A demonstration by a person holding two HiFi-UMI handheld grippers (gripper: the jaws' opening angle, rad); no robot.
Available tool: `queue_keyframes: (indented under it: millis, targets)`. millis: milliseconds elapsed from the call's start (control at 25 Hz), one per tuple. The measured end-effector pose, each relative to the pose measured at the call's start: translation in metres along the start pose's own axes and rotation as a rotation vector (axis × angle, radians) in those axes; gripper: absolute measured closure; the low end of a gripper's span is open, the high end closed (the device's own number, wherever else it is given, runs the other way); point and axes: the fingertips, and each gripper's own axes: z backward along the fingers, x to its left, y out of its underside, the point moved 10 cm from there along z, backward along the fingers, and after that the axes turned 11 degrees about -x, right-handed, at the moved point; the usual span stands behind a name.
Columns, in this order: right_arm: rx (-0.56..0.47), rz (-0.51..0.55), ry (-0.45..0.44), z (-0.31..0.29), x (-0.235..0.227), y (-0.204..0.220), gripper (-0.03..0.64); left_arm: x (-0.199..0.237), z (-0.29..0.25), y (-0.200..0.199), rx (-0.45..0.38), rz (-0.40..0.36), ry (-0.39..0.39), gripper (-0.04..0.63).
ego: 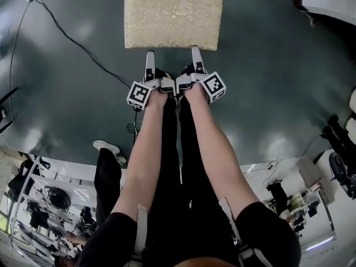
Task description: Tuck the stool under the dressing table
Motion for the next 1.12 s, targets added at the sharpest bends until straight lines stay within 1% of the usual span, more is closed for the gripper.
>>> queue_keyframes:
  millis: [80, 160, 280, 400, 480, 640, 840, 960, 1120]
  targets:
    - [-0.019, -0.056, 0.008, -0.008, -0.007, 0.002, 0.135, 0.002, -0.014, 0.003, -0.025, 0.058, -0.002, 0.091]
    - [-0.034, -0.094, 0.011, -0.019, -0.011, 0.002, 0.135, 0.005, -0.033, 0.004, -0.036, 0.08, 0.003, 0.091]
    - [-0.067, -0.136, 0.017, -0.036, -0.017, -0.004, 0.135, 0.011, -0.058, 0.011, -0.051, 0.077, -0.01, 0.091]
    - [-0.076, -0.163, 0.025, -0.053, -0.023, -0.001, 0.144, 0.023, -0.071, 0.014, -0.061, 0.055, -0.07, 0.091]
    - [-0.086, -0.184, 0.033, -0.06, -0.028, 0.005, 0.133, 0.035, -0.077, 0.015, -0.047, 0.051, -0.095, 0.092]
    - [-0.087, -0.211, 0.023, -0.069, -0.032, 0.009, 0.129, 0.038, -0.091, 0.014, -0.044, 0.07, -0.097, 0.095]
    - [-0.074, -0.197, 0.003, -0.079, -0.03, 0.007, 0.129, 0.035, -0.1, 0.014, -0.052, 0.072, -0.101, 0.095]
    - [-0.065, -0.211, 0.007, -0.086, -0.027, 0.01, 0.127, 0.034, -0.107, 0.011, -0.039, 0.075, -0.109, 0.095]
    - [-0.082, -0.23, -0.006, -0.098, -0.022, 0.017, 0.126, 0.026, -0.127, 0.001, -0.017, 0.074, -0.101, 0.095]
